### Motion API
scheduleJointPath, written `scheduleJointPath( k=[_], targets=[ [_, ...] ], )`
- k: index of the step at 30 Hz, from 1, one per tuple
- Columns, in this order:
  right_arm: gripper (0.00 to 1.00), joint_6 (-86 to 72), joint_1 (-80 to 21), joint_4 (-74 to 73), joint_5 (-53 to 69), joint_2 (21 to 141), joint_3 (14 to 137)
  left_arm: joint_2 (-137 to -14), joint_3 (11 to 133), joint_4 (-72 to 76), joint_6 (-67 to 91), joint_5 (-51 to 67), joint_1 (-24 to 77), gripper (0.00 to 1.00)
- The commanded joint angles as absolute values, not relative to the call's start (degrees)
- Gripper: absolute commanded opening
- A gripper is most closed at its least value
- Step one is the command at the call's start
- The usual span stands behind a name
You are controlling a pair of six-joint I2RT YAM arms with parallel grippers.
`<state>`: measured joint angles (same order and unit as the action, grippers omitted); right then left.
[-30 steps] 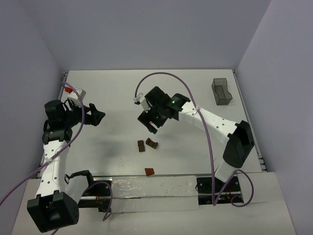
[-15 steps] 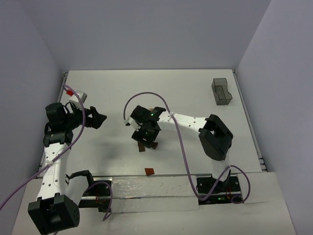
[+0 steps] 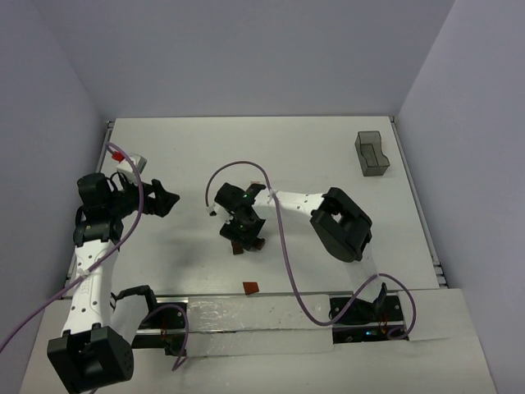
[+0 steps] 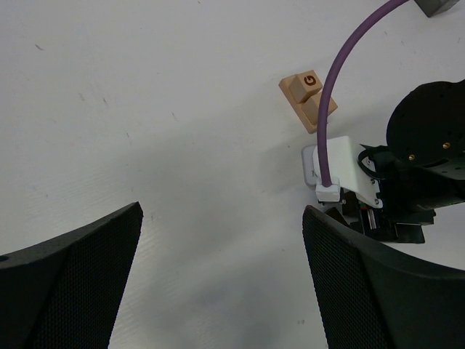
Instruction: Build the wood block tower
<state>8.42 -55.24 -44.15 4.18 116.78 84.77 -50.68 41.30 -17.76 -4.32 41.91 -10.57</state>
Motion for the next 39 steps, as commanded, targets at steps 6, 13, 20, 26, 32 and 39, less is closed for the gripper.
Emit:
scheduleJointPath(
  k=[6,13,20,26,32,39],
  targets=[
    [0.47,8.9,-54.1,-41.7,6.0,118.6,86.7,-50.1,41.6,-16.0,-5.4,44.0,-10.9,0.97],
    [0.05,6.9,-51.6,-43.1,16.6,112.9,86.3,-49.0,42.7,-18.0,-6.8,45.6,-10.9,0.95],
    [0.0,1.7,-40.1,-41.1,52.6,104.5,90.6,-43.1,41.9,-14.6,-1.6,52.2,-10.8,0.93],
    [0.0,-29.3,-35.2,-5.6,74.4,97.7,85.5,-37.4,41.6,-12.1,5.5,58.6,-8.2,0.95],
    [0.0,-78.2,-32.1,59.9,68.9,94.4,71.6,-37.8,44.3,-5.0,24.0,57.0,-0.2,0.93],
    [0.0,-94.8,-31.1,77.6,62.0,98.1,69.5,-43.1,48.0,5.3,37.3,48.8,12.0,0.87]
  ],
)
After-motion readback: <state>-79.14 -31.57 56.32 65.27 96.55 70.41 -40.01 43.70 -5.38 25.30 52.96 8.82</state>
